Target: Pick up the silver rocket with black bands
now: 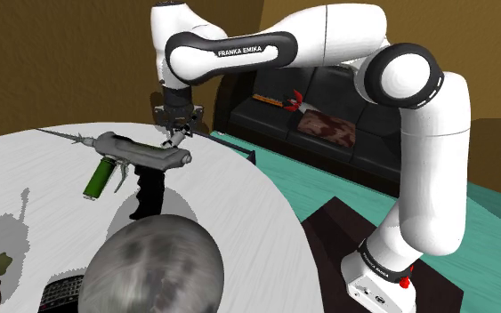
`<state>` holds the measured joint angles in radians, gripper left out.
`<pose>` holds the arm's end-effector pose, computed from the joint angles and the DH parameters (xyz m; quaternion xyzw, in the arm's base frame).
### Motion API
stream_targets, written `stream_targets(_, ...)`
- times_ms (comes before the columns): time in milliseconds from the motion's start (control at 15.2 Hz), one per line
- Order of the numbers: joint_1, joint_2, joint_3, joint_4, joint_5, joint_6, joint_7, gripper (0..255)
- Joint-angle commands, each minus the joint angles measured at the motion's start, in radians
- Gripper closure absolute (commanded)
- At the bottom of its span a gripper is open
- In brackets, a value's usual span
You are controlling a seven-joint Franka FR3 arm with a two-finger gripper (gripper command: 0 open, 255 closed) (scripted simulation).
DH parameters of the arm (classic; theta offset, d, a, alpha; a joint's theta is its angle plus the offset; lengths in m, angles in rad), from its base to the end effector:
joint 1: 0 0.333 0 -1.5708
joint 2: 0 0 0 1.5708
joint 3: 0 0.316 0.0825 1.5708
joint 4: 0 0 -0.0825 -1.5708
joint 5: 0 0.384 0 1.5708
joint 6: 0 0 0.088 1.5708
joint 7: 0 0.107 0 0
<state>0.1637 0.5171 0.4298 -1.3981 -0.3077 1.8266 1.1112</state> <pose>0.6166 0.3201 0.4247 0.9703 -0.2369 0.0193 0.0443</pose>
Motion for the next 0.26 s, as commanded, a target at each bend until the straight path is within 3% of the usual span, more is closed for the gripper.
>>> stream_targets(0,0.002,-0.002,0.001,0.025,0.002,-0.025,-0.005,255)
stream_targets(198,0.003,-0.004,0.002,0.038,0.004,-0.039,-0.007,255)
